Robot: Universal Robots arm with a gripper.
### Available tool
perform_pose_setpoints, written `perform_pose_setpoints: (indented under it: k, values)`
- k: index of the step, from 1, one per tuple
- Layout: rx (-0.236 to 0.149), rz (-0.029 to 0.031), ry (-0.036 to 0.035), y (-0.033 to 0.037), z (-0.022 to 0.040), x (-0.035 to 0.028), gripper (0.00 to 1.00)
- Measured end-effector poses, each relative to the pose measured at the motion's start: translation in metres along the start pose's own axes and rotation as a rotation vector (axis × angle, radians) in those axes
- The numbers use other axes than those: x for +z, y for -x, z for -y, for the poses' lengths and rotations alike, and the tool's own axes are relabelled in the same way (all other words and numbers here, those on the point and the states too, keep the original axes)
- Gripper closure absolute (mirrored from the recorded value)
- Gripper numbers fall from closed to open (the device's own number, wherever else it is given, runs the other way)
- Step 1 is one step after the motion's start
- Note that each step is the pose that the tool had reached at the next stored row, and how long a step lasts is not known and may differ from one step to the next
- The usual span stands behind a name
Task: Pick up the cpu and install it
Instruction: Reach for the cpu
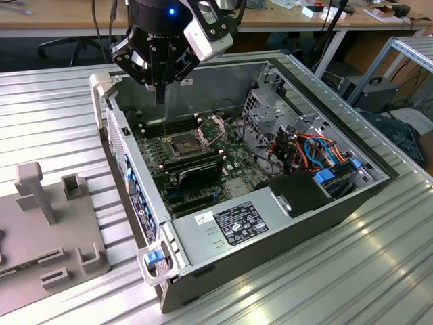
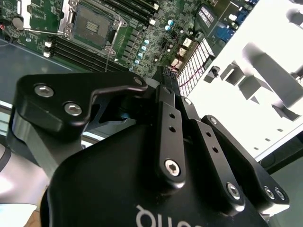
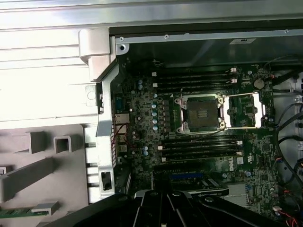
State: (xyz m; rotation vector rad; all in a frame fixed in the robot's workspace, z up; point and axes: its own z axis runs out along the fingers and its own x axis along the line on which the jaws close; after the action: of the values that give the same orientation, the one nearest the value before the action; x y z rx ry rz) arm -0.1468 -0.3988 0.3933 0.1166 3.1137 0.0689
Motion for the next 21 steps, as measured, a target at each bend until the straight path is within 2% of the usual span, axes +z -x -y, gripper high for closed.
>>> perform_pose_setpoints:
  k: [21]
  values:
    - [0.0, 0.0, 0.0, -0.0112, 0.0008, -0.0003, 0.89]
